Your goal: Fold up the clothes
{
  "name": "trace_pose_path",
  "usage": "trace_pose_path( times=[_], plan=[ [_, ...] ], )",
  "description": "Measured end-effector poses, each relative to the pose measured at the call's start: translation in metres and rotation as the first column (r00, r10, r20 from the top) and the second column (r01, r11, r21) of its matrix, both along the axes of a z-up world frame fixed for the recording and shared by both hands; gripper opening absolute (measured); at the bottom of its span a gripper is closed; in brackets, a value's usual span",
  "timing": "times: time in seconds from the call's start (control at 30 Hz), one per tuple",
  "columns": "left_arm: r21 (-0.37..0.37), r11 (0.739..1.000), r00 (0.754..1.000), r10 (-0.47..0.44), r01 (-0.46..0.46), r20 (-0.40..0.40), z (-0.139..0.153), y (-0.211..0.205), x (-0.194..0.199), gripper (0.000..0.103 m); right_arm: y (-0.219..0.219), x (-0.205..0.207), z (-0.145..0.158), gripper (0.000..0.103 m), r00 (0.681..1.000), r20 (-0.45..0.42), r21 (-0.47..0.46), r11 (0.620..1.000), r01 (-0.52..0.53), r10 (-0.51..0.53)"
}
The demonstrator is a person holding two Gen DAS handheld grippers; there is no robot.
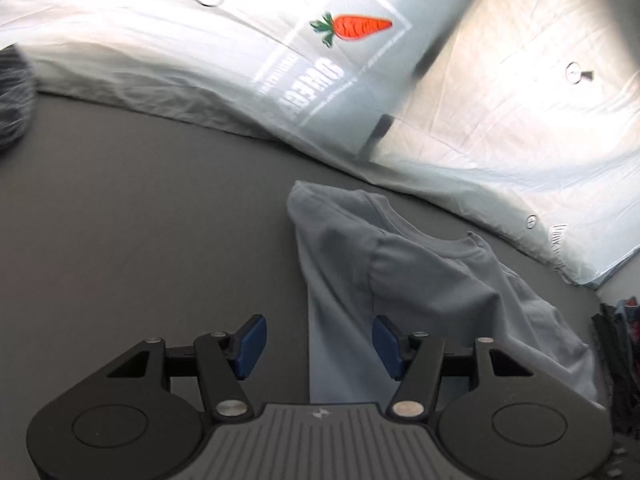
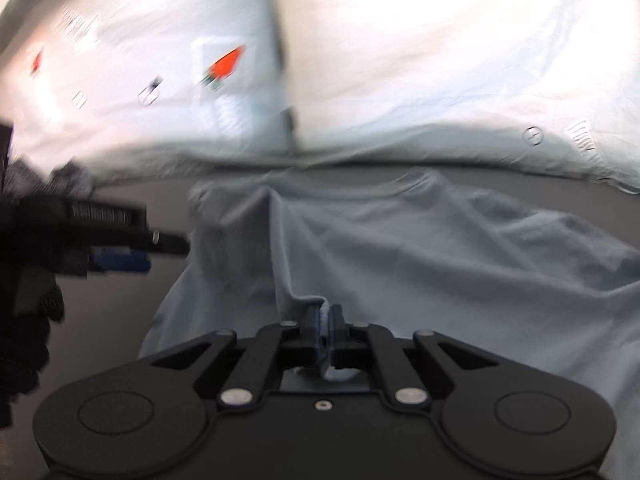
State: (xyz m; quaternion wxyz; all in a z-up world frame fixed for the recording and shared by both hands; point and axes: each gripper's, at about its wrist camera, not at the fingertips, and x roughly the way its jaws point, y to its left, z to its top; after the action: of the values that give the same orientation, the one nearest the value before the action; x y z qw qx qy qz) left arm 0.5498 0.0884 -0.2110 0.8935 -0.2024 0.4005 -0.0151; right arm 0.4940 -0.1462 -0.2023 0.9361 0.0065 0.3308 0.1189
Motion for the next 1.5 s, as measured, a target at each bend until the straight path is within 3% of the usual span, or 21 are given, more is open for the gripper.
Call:
trace_pose_path(
  times=[0.13, 0.27, 0.33, 0.53, 0.6, 0.67, 0.73, 0.87, 0.97, 1.1, 1.17, 1.23, 1.4, 1.5],
  plan=[
    [0.011, 1.000, 1.000, -0.021, 0.021, 0.022, -0.008, 0.002, 0.031, 0.060, -0.023, 0.035, 0.008, 0.004, 0.995, 0.055, -0.050, 0.995, 0.084, -0.081],
    [0.034, 0.999, 0.999, -0.019, 0.018, 0.029, -0.015, 0.003, 0.051, 0.060, -0.046, 0.065, -0.004, 0.009, 0.987, 0.002, -0.031, 0.986, 0.162, -0.162],
    [0.049, 0.999, 0.999, -0.022, 0.020, 0.033, -0.019, 0.002, 0.055, 0.060, -0.056, 0.067, -0.010, 0.027, 0.979, -0.018, 0.013, 0.979, 0.202, -0.202],
    [0.106, 0.994, 0.997, -0.034, 0.027, 0.066, -0.022, -0.004, 0.060, 0.060, -0.077, 0.057, -0.016, 0.048, 0.973, -0.078, 0.221, 0.948, 0.229, -0.217],
    [0.109, 0.994, 0.997, -0.026, 0.018, 0.072, -0.023, -0.006, 0.061, 0.061, -0.075, 0.061, -0.023, 0.048, 0.972, -0.111, 0.241, 0.944, 0.228, -0.206],
    [0.112, 0.994, 0.997, -0.020, 0.012, 0.072, -0.023, -0.008, 0.062, 0.062, -0.070, 0.064, -0.028, 0.042, 0.973, -0.116, 0.225, 0.949, 0.220, -0.198],
    [0.122, 0.992, 0.997, -0.021, 0.013, 0.069, -0.023, -0.009, 0.063, 0.062, -0.068, 0.066, -0.028, 0.002, 0.976, -0.103, 0.224, 0.952, 0.208, -0.189],
    [0.135, 0.991, 0.998, -0.017, 0.009, 0.061, -0.023, -0.011, 0.064, 0.062, -0.077, 0.056, -0.010, 0.002, 0.976, -0.025, 0.241, 0.946, 0.216, -0.217],
    [0.159, 0.987, 0.998, -0.019, 0.008, 0.068, -0.024, -0.014, 0.063, 0.062, -0.085, 0.050, 0.003, 0.002, 0.967, 0.027, 0.166, 0.955, 0.246, -0.254],
    [0.207, 0.978, 0.996, -0.018, 0.000, 0.082, -0.027, -0.022, 0.063, 0.062, -0.098, 0.060, -0.019, 0.005, 0.959, -0.087, 0.138, 0.950, 0.281, -0.270],
    [0.238, 0.971, 0.996, -0.023, 0.002, 0.085, -0.028, -0.026, 0.063, 0.062, -0.100, 0.056, -0.024, 0.013, 0.952, -0.108, 0.141, 0.944, 0.299, -0.286],
    [0.269, 0.963, 0.996, -0.033, 0.008, 0.086, -0.028, -0.030, 0.063, 0.062, -0.100, 0.047, -0.020, 0.032, 0.946, -0.099, 0.138, 0.937, 0.321, -0.310],
    [0.255, 0.967, 0.998, -0.010, -0.007, 0.066, -0.026, -0.030, 0.058, 0.062, -0.085, 0.014, -0.012, 0.033, 0.955, -0.138, 0.129, 0.951, 0.280, -0.263],
    [0.244, 0.970, 0.999, -0.004, -0.009, 0.054, -0.025, -0.034, 0.049, 0.062, -0.064, -0.005, -0.019, 0.033, 0.957, -0.183, 0.067, 0.969, 0.239, -0.224]
  ],
)
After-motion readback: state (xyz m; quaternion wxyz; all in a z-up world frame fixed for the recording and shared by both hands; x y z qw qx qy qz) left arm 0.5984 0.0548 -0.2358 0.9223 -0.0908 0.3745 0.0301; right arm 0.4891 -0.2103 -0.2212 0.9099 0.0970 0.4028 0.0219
